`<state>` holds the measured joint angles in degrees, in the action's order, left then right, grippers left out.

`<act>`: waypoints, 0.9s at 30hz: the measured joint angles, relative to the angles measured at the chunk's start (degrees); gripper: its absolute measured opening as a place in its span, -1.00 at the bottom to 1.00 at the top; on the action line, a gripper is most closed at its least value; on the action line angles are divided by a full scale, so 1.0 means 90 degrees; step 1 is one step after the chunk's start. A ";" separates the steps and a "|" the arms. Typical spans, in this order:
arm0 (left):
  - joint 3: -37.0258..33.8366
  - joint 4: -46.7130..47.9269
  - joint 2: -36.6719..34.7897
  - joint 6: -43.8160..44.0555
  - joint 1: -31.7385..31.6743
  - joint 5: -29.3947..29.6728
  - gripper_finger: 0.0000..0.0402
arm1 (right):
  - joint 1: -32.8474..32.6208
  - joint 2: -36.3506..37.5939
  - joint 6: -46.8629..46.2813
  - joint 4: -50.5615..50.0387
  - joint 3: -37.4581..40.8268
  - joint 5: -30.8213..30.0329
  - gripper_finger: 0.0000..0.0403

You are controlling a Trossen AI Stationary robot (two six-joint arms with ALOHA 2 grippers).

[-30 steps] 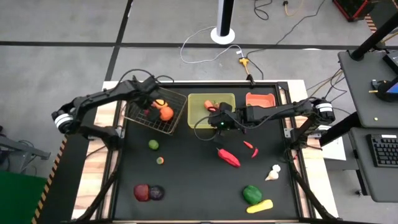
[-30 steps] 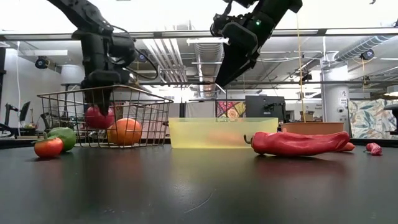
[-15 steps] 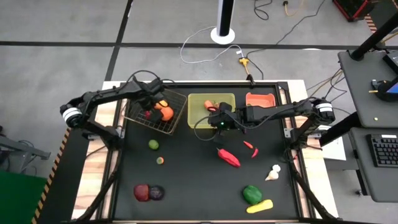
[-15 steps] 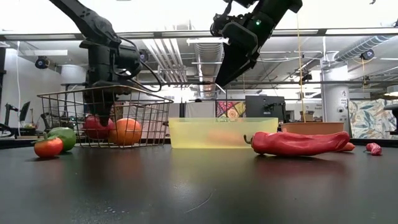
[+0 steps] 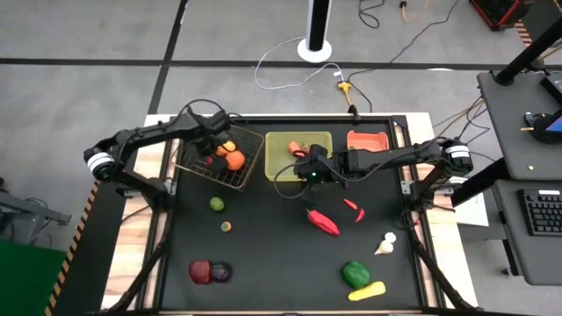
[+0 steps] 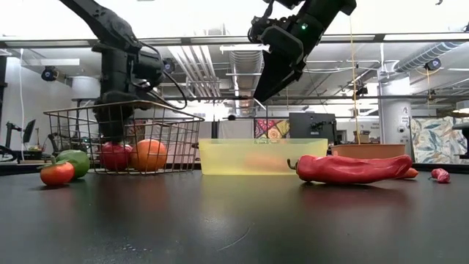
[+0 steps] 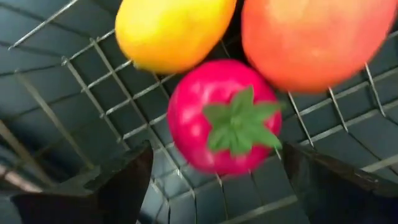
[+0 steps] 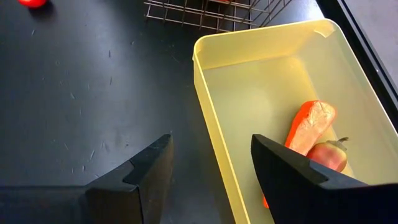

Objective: Sort produce into baskets
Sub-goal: Put the orange chili pepper into the orange bin

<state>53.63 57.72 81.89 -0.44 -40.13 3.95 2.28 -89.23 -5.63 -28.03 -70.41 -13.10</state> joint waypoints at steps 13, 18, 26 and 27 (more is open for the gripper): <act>0.0548 -0.0053 -0.1724 0.0520 0.0286 0.0002 0.67 | -0.0009 0.0000 -0.0419 -0.0313 -0.0141 0.0003 0.05; 0.0329 -0.0661 -0.2553 0.1116 0.1018 0.0006 0.67 | -0.0112 0.0000 -0.1464 -0.1009 -0.0487 0.0130 0.05; 0.0056 -0.1634 -0.3382 0.1631 0.2790 0.0853 0.67 | -0.0536 0.0000 -0.2614 -0.1775 -0.0733 0.0854 0.05; 0.0019 -0.1771 -0.3443 0.1641 0.3006 0.0905 0.67 | -0.0617 0.0000 -0.2743 -0.1856 -0.0730 0.0918 0.04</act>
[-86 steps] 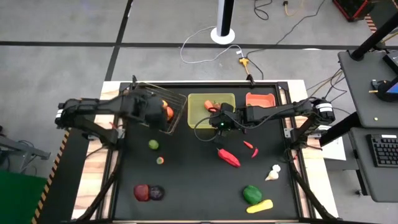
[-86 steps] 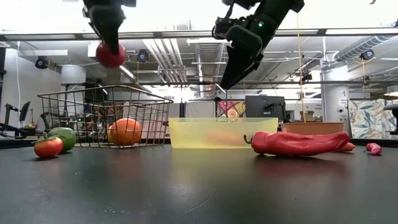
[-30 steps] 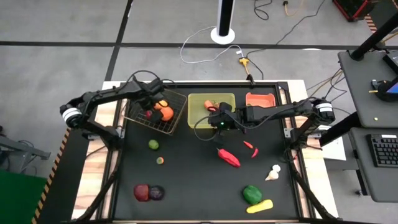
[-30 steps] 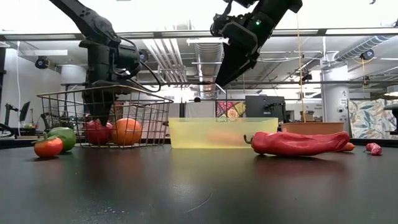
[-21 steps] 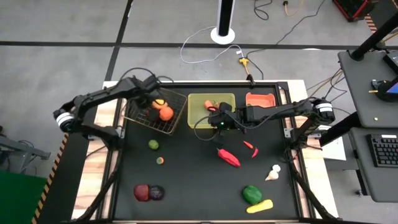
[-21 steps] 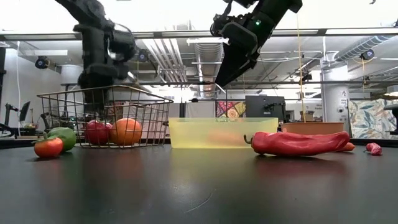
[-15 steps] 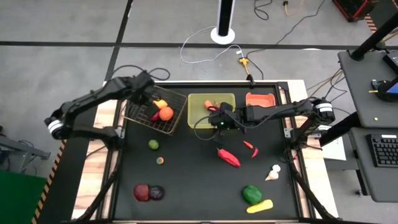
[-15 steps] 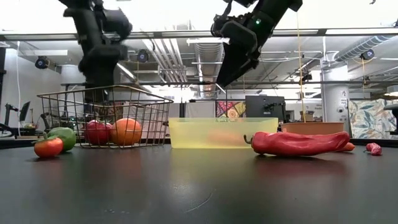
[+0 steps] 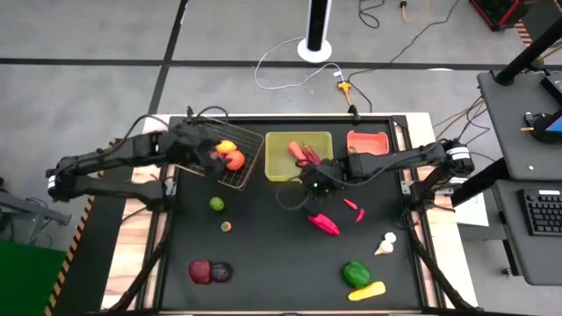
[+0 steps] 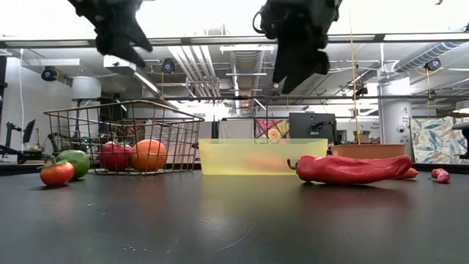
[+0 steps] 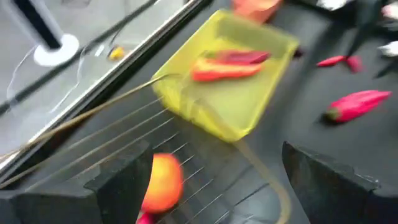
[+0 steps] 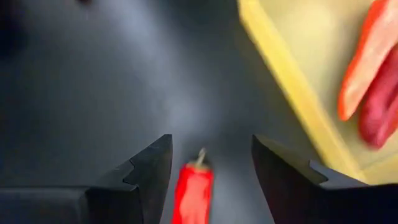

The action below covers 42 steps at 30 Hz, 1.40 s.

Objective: Sort produce into baskets
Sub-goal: Put the orange chili pepper into the orange bin

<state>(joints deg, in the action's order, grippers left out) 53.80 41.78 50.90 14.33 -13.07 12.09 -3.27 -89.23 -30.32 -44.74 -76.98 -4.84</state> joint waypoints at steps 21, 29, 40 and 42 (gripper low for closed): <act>-0.0138 -0.0912 0.0147 0.0302 0.1896 0.0950 0.67 | -0.0683 0.0002 -0.2148 -0.2931 0.0498 0.0255 -0.12; -0.0138 -0.0848 0.0213 0.0304 0.1896 0.0953 0.67 | -0.0475 0.0002 -0.2074 -0.2623 0.1319 0.0209 -0.20; -0.0148 -0.0828 0.0292 0.0304 0.1896 0.0953 0.67 | -0.0284 0.0002 -0.1908 -0.1401 0.2429 0.0214 -0.21; -0.0148 -0.0829 0.0352 0.0304 0.1896 0.0953 0.67 | -0.0260 0.0002 -0.1891 -0.1147 0.2556 0.0214 -0.23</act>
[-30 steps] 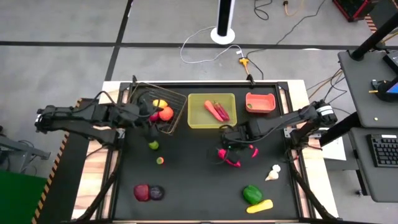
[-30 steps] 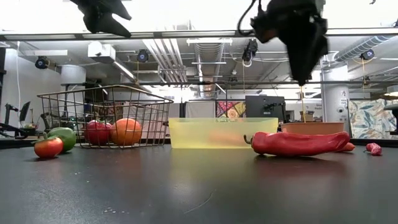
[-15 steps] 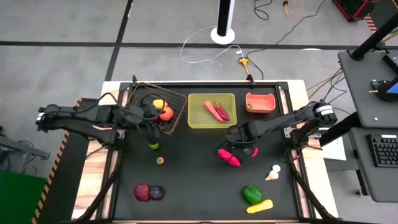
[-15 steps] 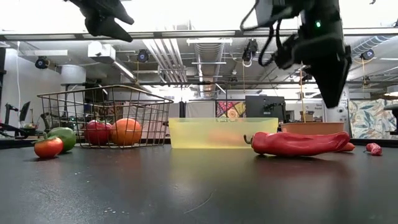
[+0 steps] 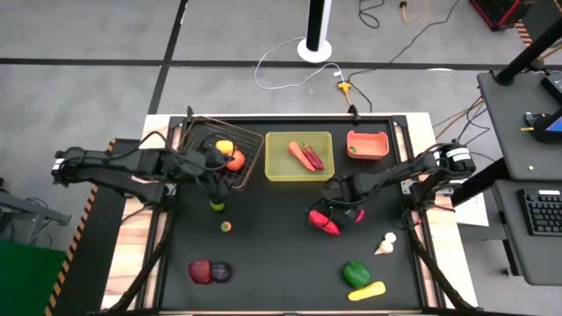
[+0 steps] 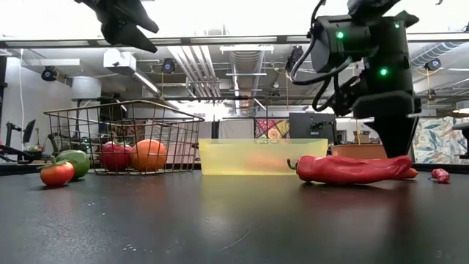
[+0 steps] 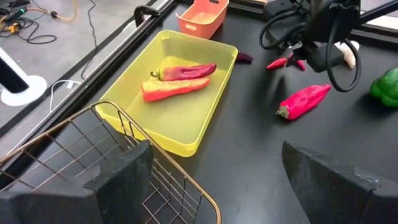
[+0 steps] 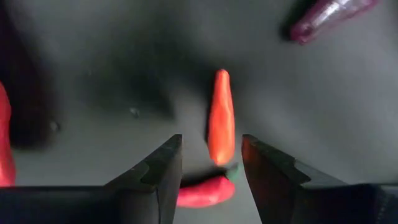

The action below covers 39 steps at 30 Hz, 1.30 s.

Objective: Sort produce into baskets
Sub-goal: Put the orange chili pepper into the orange bin

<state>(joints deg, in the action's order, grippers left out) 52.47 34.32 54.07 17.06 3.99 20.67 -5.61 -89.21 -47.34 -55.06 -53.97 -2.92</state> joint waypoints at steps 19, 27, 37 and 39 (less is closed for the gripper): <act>0.0000 -0.0198 0.0510 0.0067 -0.0002 0.0551 0.67 | 0.0041 -0.0068 0.0176 0.0678 0.0463 -0.0152 -0.82; -0.0027 -0.0203 0.0782 0.0389 0.0133 0.0550 0.67 | 0.0046 -0.0007 0.0500 0.0477 -0.0237 -0.0193 -0.85; -0.0041 -0.0346 0.1070 0.0659 0.0603 0.0652 0.67 | 0.0391 -0.0007 0.1986 0.0372 -0.2165 -0.0819 -0.85; -0.0041 -0.0356 0.1072 0.0721 0.0699 0.0653 0.67 | 0.0583 -0.0007 0.2313 0.0336 -0.2479 -0.0990 -0.85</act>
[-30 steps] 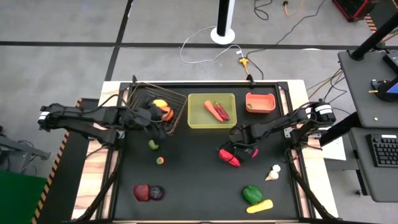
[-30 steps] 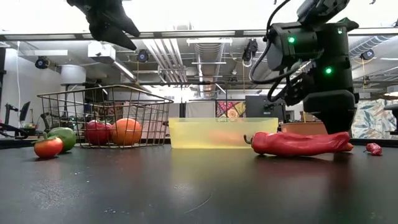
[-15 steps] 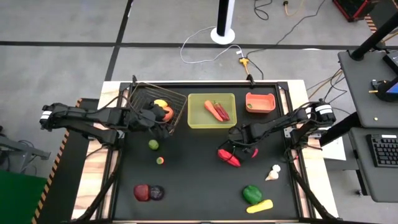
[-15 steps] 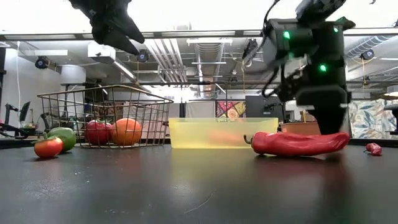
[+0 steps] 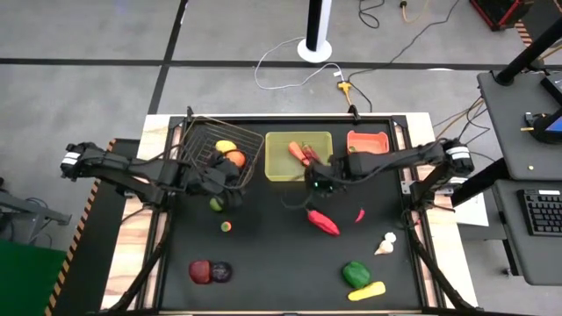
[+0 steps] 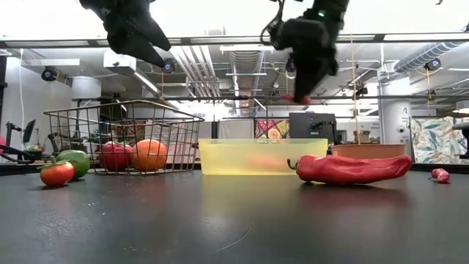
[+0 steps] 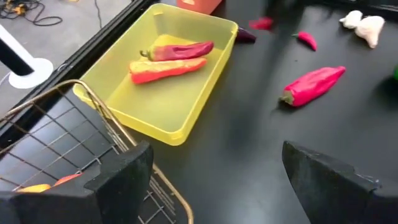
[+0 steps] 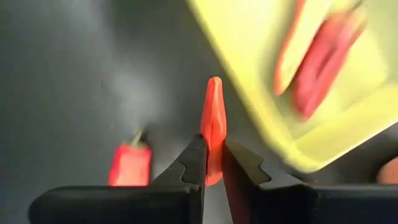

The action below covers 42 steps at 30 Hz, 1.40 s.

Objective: Sort produce into baskets
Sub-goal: Put the orange chili pepper into the orange bin

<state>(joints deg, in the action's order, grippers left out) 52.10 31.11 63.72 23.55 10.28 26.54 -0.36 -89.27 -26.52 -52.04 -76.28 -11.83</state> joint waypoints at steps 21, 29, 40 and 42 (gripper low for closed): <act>-0.0002 0.0432 -0.0038 0.0837 0.0690 0.0003 0.67 | 0.3451 -0.0007 0.0270 -0.1840 -0.0158 -0.1262 -0.84; -0.0009 0.0471 -0.0006 0.0976 0.0700 0.0005 0.67 | 0.3992 -0.0007 0.0083 -0.1703 0.0244 -0.1248 -0.84; -0.0069 0.0500 -0.0006 0.1186 0.0807 0.0008 0.67 | 0.4338 -0.0007 -0.0277 -0.1058 0.1139 -0.1238 -0.77; -0.0101 0.0505 -0.0006 0.1235 0.0827 0.0008 0.67 | 0.4337 -0.0007 -0.0281 -0.0911 0.1267 -0.1225 -0.70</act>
<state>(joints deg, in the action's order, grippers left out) 51.18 35.66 63.66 34.67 17.73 26.61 38.68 -89.34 -29.05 -60.24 -64.88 -22.85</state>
